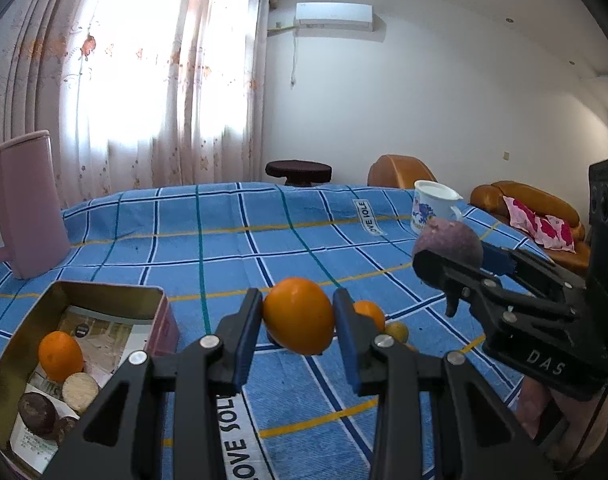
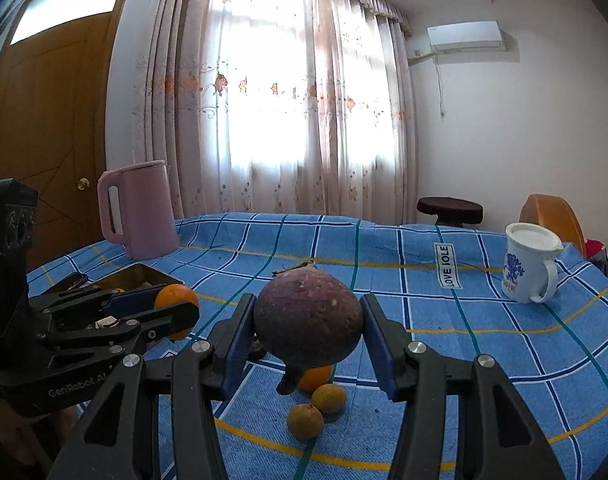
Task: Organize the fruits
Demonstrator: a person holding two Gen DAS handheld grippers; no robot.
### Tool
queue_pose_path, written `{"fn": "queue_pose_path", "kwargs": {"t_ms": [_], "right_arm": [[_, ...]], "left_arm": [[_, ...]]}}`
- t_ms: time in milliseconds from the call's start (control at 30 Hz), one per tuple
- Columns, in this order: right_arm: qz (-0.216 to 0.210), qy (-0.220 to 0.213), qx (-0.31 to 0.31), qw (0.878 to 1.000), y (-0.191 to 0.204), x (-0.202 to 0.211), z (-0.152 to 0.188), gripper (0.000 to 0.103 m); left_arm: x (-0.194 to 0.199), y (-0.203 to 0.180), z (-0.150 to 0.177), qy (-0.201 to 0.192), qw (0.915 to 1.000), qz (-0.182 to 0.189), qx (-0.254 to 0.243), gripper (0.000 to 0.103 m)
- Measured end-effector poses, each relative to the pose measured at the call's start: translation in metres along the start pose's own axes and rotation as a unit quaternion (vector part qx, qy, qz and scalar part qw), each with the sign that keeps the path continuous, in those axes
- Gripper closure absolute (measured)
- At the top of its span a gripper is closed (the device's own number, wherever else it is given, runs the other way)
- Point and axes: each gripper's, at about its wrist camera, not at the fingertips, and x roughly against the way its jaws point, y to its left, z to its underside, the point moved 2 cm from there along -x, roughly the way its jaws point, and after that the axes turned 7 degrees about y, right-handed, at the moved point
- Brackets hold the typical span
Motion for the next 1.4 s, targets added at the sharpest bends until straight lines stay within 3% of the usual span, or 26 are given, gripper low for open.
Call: {"fn": "queue_pose_path", "kwargs": {"t_ms": [900, 1167, 1400], "right_arm": [[-0.002, 0.001, 0.014, 1.0, 0.016, -0.001, -0.004, 0.049], [-0.031, 0.003, 0.029, 0.999, 0.04, -0.006, -0.017, 0.049], [-0.079, 0.005, 0.053, 0.995, 0.081, -0.011, -0.034, 0.049]], "left_arm": [[0.014, 0.015, 0.006, -0.014, 0.9997, 0.002, 0.02, 0.065], [0.029, 0.034, 0.006, -0.016, 0.9994, -0.005, 0.031, 0.065], [0.055, 0.072, 0.008, -0.019, 0.998, -0.037, 0.048, 0.065]]}}
